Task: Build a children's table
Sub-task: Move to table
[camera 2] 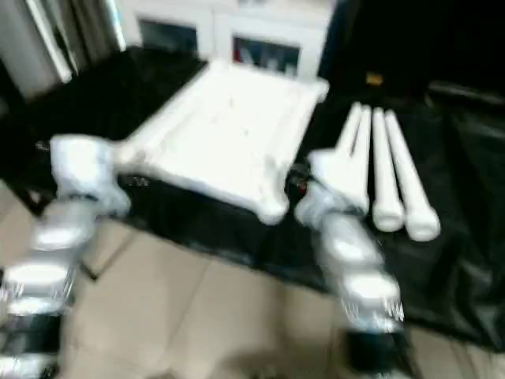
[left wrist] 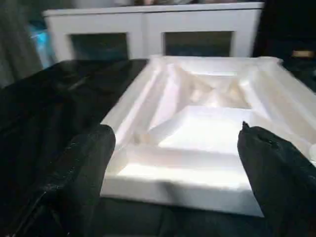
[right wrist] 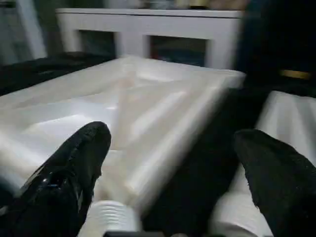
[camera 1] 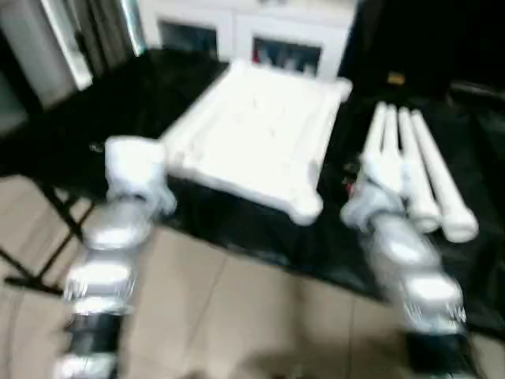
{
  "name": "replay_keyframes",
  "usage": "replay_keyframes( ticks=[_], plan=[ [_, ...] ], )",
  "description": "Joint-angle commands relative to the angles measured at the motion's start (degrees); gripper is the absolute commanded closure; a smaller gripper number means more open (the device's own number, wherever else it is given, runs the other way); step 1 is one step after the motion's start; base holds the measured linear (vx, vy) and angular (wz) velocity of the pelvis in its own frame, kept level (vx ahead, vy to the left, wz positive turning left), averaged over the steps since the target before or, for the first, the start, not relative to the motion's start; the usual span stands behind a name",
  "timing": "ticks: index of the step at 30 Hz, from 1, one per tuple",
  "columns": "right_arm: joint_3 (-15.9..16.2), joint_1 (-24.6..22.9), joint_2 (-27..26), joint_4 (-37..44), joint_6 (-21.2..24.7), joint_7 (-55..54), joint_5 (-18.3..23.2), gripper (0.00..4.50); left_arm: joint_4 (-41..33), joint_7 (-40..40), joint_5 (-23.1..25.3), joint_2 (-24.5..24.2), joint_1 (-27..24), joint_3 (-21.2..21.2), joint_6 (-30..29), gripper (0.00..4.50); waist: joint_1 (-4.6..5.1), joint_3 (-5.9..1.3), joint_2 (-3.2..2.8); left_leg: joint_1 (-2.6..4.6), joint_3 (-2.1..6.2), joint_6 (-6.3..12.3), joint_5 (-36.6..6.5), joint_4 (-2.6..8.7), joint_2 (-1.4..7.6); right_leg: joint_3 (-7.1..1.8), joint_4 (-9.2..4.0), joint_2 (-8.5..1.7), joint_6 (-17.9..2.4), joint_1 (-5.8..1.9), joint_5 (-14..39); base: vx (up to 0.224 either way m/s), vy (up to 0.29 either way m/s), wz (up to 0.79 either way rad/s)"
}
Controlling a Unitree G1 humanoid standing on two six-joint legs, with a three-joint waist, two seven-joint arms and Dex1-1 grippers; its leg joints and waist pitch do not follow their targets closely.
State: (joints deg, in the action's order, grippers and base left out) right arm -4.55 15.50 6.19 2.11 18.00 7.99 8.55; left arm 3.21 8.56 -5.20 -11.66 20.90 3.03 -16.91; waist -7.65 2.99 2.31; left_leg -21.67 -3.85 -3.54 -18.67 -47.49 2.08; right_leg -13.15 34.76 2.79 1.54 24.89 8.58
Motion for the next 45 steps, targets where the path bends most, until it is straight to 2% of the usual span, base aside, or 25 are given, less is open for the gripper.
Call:
replay_keyframes(
  ticks=[1,2,3,4,6,9,10,13,18,22,25,27,29,30,31,33,35,36,37,39,41,42,43,44,45],
  plan=[
    [0.29,0.52,-0.72,1.37,1.33,-0.71,0.14,0.00,1.52,-0.17,1.78,-1.21,1.03,-0.45,2.12,0.06,0.63,-4.39,-0.24,-0.15,2.45,-3.80,2.91,6.58,0.48,-4.86,-5.44,-3.28,-9.11,-6.29,-11.22,-0.167,0.132,-0.55],
    [0.27,0.66,-0.80,1.46,1.61,-0.87,0.12,0.00,1.71,-0.15,1.97,-1.31,1.19,-0.61,2.18,0.06,1.63,-3.79,-1.72,1.33,3.16,-2.50,4.44,11.10,2.07,-2.96,-5.92,-2.31,-7.77,-5.57,-2.55,-0.167,0.132,-0.55],
    [0.45,0.86,-0.80,1.52,1.76,-0.88,-0.04,0.00,1.75,-0.59,2.40,-1.42,1.28,-0.67,2.19,0.06,5.06,-1.74,-3.72,2.73,4.57,2.36,-3.72,18.89,6.93,5.06,-2.34,0.58,-6.34,-1.75,14.01,-0.162,0.195,-0.37],
    [0.72,1.04,-0.76,1.55,2.07,-0.68,-0.06,0.00,1.74,-1.00,2.39,-1.40,1.30,-0.36,1.93,0.06,7.50,-3.26,-5.08,2.84,6.77,4.74,-7.60,19.34,10.38,9.83,2.64,-3.39,-6.95,-2.17,11.71,-0.098,0.245,-0.06],
    [1.84,1.31,-0.40,2.22,4.02,-0.12,-0.29,0.00,1.66,-2.60,2.06,-0.91,1.09,1.42,0.85,0.06,8.52,-2.86,-5.07,3.15,6.78,2.63,-5.34,17.99,10.20,13.02,2.15,-5.83,-6.02,-1.47,4.27,-0.087,0.222,0.05],
    [2.11,1.34,-0.26,2.51,5.01,0.62,0.40,0.00,1.02,-3.23,3.38,-1.53,-0.11,1.83,0.42,0.06,8.93,-4.42,-3.28,1.64,3.52,3.32,23.40,13.81,6.51,13.67,-1.46,-9.79,-10.39,-6.54,-10.51,-0.062,0.119,-0.06],
    [2.00,1.44,-0.28,2.44,6.11,0.91,1.07,0.00,0.43,-3.53,3.77,-1.98,-1.02,1.73,0.93,0.06,8.76,-3.83,-2.90,1.03,2.83,2.79,21.80,14.27,6.96,13.44,-2.10,-10.48,-11.89,-6.77,-8.68,-0.081,0.028,-0.03],
    [2.38,1.55,0.07,1.54,7.13,1.56,1.13,0.00,-0.36,-2.44,3.51,-2.81,-2.07,1.36,0.01,0.06,8.60,-3.02,-2.12,0.53,1.82,2.08,0.99,15.60,8.04,12.55,-2.90,-11.72,-14.28,-6.51,5.81,-0.080,-0.012,0.01],
    [3.28,1.83,-0.48,0.30,7.40,1.63,0.68,0.00,-1.65,-1.70,2.61,-2.96,-2.76,2.02,0.96,0.06,9.54,-0.97,-1.60,6.30,-0.87,-0.16,-34.67,16.53,9.00,15.48,-7.60,-10.40,-8.31,-3.46,44.57,-0.054,-0.068,0.10],
    [3.66,2.53,-0.70,-0.17,7.91,1.43,0.60,0.00,-1.91,-1.37,1.39,-2.52,-1.05,3.05,-0.56,0.06,10.67,-0.62,-2.99,6.42,-0.27,-1.63,-43.18,20.90,10.33,18.37,-4.53,-9.33,-5.64,-8.03,30.28,0.013,-0.007,-0.04],
    [3.74,3.17,-0.52,-0.69,8.10,1.76,0.46,0.00,-2.00,-0.38,1.12,-3.12,-0.49,2.47,-1.07,0.06,10.72,-0.90,-1.45,6.40,-2.02,-0.43,-34.77,18.70,8.72,16.86,-7.69,-11.78,-6.91,-8.64,38.94,0.066,-0.039,-0.08],
    [3.59,3.54,-0.43,-1.30,7.90,1.95,0.50,0.00,-2.23,0.55,0.92,-3.46,-0.66,1.87,-1.36,0.06,7.97,-2.40,-0.36,1.77,-3.47,5.85,-9.33,14.31,6.96,12.04,-9.85,-15.30,-8.21,-13.65,48.09,0.093,-0.039,-0.02],
    [3.45,3.90,-0.42,-1.87,7.68,2.04,0.66,0.00,-2.44,0.91,0.99,-3.47,-1.10,1.60,-1.57,0.06,6.67,-3.21,-1.13,-0.08,-2.92,8.57,0.25,13.10,7.12,11.73,-9.03,-14.99,-12.98,-15.07,38.86,0.148,-0.014,0.02],
    [3.49,4.00,-0.39,-2.00,7.65,2.05,0.64,0.00,-2.50,1.00,0.97,-3.44,-1.20,1.59,-1.66,0.06,6.76,-3.43,-2.35,1.45,-3.12,8.75,4.38,15.77,7.66,14.75,-6.86,-10.90,-15.12,-13.19,27.35,0.170,0.006,0.09],
    [3.55,4.21,-0.35,-2.20,7.41,2.19,0.73,0.00,-2.66,1.15,1.03,-3.44,-1.41,1.49,-1.80,0.06,9.55,-4.22,-4.68,15.89,0.88,4.50,5.96,18.01,13.80,17.59,0.95,-6.42,-12.20,-1.21,16.56,0.274,-0.016,-0.03],
    [3.56,4.46,-0.33,-2.32,7.27,2.28,0.88,0.00,-2.86,1.28,1.10,-3.42,-1.53,1.44,-1.91,0.06,9.88,-4.11,-3.26,16.62,1.10,3.28,12.18,18.27,17.18,17.92,5.95,-8.74,-2.55,3.34,10.16,0.280,-0.022,-0.16],
    [3.65,4.71,-0.19,-2.37,7.13,2.37,0.84,0.00,-3.08,1.43,1.09,-3.43,-1.63,1.44,-1.93,0.06,9.70,-4.33,-1.64,15.44,0.06,12.49,19.50,17.51,12.37,17.44,3.83,-9.80,-2.13,4.17,0.30,0.227,-0.040,-0.27],
    [3.80,4.76,-0.03,-2.42,7.22,2.49,0.71,0.00,-3.29,1.75,0.89,-3.46,-1.83,1.40,-2.08,0.06,8.89,-4.89,1.43,11.92,-5.17,12.58,12.77,14.15,3.86,14.66,-0.41,-10.64,-8.66,-1.34,-5.91,0.222,-0.056,-0.03],
    [3.80,4.76,-0.03,-2.42,7.22,2.49,0.71,0.00,-3.29,1.75,0.89,-3.46,-1.83,1.40,-2.08,0.06,4.67,-5.40,3.45,4.09,-6.03,10.33,-4.06,7.77,-0.91,4.83,-3.42,-16.44,-20.07,-11.73,-5.22,0.241,-0.016,0.33],
    [3.90,4.31,0.12,-2.32,7.29,2.81,0.65,0.00,-3.73,2.56,0.59,-3.72,-2.50,0.86,-2.14,0.06,4.22,-5.58,2.98,-1.89,-1.74,3.97,-0.12,2.41,3.24,3.26,-1.50,-18.11,-33.99,-15.17,-19.41,0.251,-0.003,0.28],
    [3.87,4.07,0.16,-2.00,7.41,3.00,0.68,0.00,-3.88,3.21,-0.10,-3.48,-2.90,0.86,-1.22,0.06,3.72,-5.16,1.26,-4.35,1.03,-0.49,5.86,2.18,6.26,4.93,-1.01,-18.68,-34.54,-14.32,-34.94,0.115,0.014,0.01],
    [3.83,4.00,0.18,-1.87,7.47,3.09,0.71,0.00,-3.93,3.50,-0.58,-3.24,-3.08,1.00,-0.54,0.06,3.68,-4.48,0.20,-4.99,1.42,-0.30,13.39,5.93,7.37,9.23,-1.28,-15.87,-30.76,-12.62,-34.18,-0.103,-0.006,-0.01],
    [3.81,3.95,0.20,-1.73,7.54,3.16,0.73,0.00,-4.08,3.99,-1.18,-3.05,-3.28,1.08,-0.14,0.06,3.30,-4.37,-2.32,-2.84,0.55,2.89,24.67,13.19,7.72,14.38,-0.77,-9.71,-22.22,-11.06,-23.91,-0.220,-0.020,0.00],
    [3.83,3.93,0.41,-1.53,7.66,3.70,1.12,0.00,-4.38,5.14,-1.56,-3.21,-3.58,0.71,-0.60,0.06,3.70,-4.47,-4.17,-0.77,0.71,5.29,31.29,14.70,8.53,16.51,0.62,-6.79,-16.43,-10.09,-17.49,-0.220,-0.020,0.00],
    [3.93,3.89,0.67,-1.24,7.75,4.46,1.55,0.00,-4.33,6.11,-1.73,-3.36,-3.75,0.43,0.16,0.06,5.95,-4.75,-6.24,4.32,6.21,16.93,42.55,14.66,15.78,17.23,8.40,-4.52,-7.91,-2.51,1.82,-0.092,0.002,-0.12]
  ],
)
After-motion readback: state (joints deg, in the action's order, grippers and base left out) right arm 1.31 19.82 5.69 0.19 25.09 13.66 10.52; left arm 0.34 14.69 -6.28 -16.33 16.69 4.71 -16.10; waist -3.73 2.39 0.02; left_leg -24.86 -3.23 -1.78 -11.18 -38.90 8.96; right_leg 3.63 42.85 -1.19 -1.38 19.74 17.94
